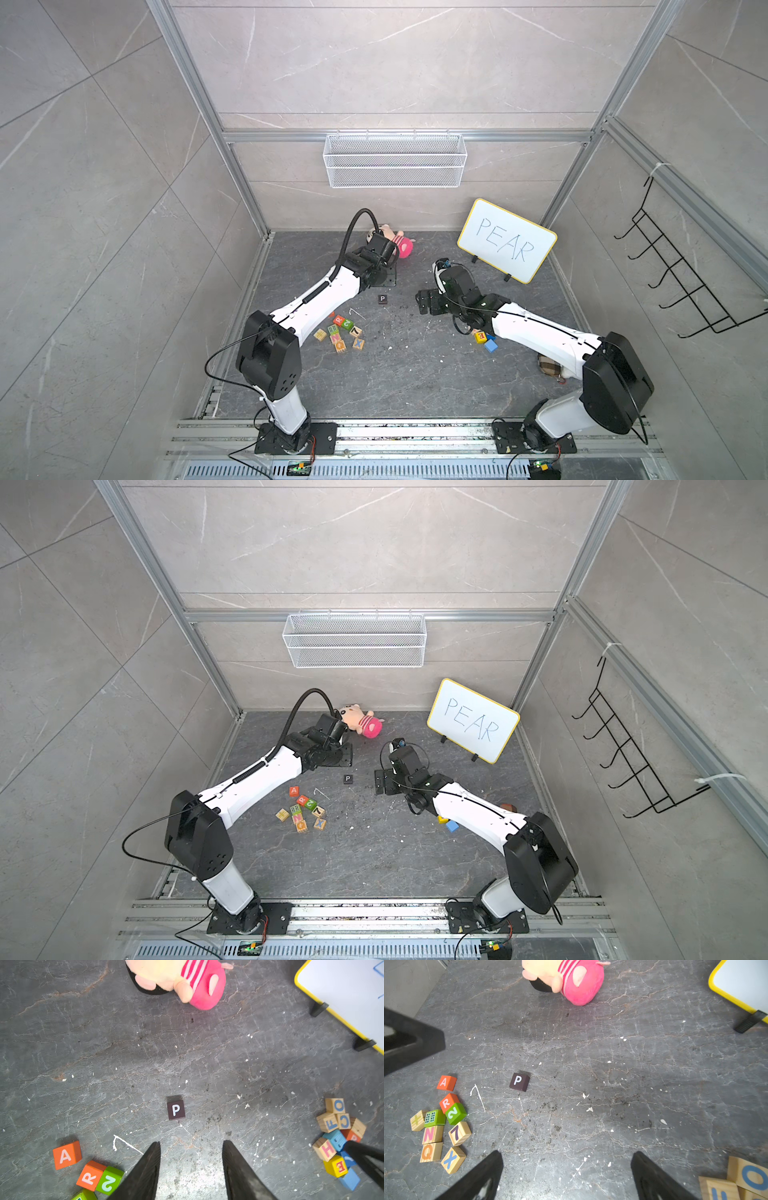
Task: Spell the uppercase word “pear” with letter blocks
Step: Place the letter block at the center of the board, then pick up the letter block from the center of the board.
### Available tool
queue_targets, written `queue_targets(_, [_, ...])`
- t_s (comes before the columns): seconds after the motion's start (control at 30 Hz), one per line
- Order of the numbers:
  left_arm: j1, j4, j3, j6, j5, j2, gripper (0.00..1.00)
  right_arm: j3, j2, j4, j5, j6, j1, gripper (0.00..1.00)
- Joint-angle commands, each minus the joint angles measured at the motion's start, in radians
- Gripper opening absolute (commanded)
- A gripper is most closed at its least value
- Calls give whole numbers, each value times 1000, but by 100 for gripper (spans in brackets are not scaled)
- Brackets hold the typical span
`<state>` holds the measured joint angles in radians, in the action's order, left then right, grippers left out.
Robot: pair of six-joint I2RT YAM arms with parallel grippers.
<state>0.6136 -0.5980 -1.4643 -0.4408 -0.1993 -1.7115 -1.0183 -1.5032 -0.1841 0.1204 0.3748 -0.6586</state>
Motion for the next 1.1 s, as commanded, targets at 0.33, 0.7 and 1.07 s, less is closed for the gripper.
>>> queue_targets(0.33, [24,227,277,97,-69,214,56,-45,44,-55,-40,-42,1,95])
queue_targets(0.7, [93,420,401,285,42,328,64,-19,140,-98,37,-27,1,94])
queue_targets(1.07, [251,423,316,497,98,239,76,-9,211,-225,23,61,74,93])
